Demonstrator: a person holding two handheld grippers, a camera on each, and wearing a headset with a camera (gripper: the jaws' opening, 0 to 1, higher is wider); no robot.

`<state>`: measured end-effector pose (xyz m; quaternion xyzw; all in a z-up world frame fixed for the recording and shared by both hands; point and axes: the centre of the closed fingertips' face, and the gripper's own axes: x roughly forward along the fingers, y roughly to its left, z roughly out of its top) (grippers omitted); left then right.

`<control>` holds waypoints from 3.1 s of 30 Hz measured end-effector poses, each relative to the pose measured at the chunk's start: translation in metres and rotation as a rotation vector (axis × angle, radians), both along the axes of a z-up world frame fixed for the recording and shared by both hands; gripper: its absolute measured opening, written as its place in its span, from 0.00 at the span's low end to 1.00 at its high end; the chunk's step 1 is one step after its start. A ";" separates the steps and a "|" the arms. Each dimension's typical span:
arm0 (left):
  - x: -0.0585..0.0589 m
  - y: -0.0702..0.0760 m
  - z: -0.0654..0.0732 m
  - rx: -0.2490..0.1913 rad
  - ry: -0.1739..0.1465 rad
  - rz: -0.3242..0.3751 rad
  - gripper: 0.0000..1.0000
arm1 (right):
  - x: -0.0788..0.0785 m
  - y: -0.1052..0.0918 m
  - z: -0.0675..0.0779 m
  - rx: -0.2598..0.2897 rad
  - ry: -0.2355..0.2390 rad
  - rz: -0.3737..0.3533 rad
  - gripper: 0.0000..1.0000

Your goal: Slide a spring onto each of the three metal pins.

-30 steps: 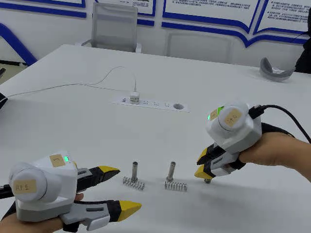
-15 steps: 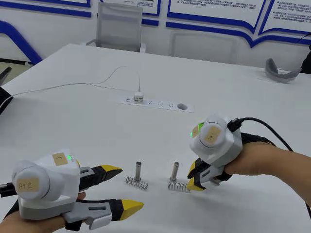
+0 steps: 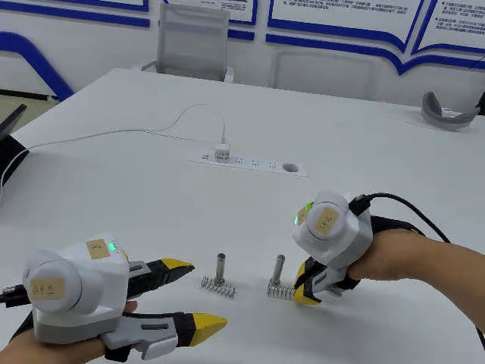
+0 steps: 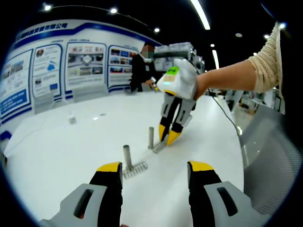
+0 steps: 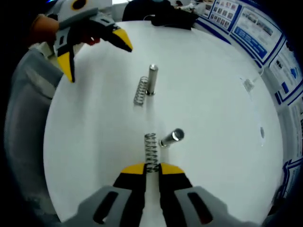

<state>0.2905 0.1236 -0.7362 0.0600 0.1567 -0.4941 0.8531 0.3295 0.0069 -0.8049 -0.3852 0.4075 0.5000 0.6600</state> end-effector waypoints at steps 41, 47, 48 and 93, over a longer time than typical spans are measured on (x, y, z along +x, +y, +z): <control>-0.015 -0.054 0.006 0.005 -0.033 -0.166 0.47 | -0.050 0.023 0.055 0.015 -0.031 0.109 0.11; -0.018 -0.062 0.007 0.010 -0.055 -0.197 0.40 | -0.057 0.031 0.063 0.018 -0.041 0.142 0.11; -0.019 -0.063 0.008 0.010 -0.056 -0.201 0.39 | -0.057 0.032 0.064 0.018 -0.043 0.145 0.12; -0.025 -0.072 0.014 0.036 -0.133 -0.247 0.11 | -0.069 0.071 0.115 0.081 -0.115 0.275 0.03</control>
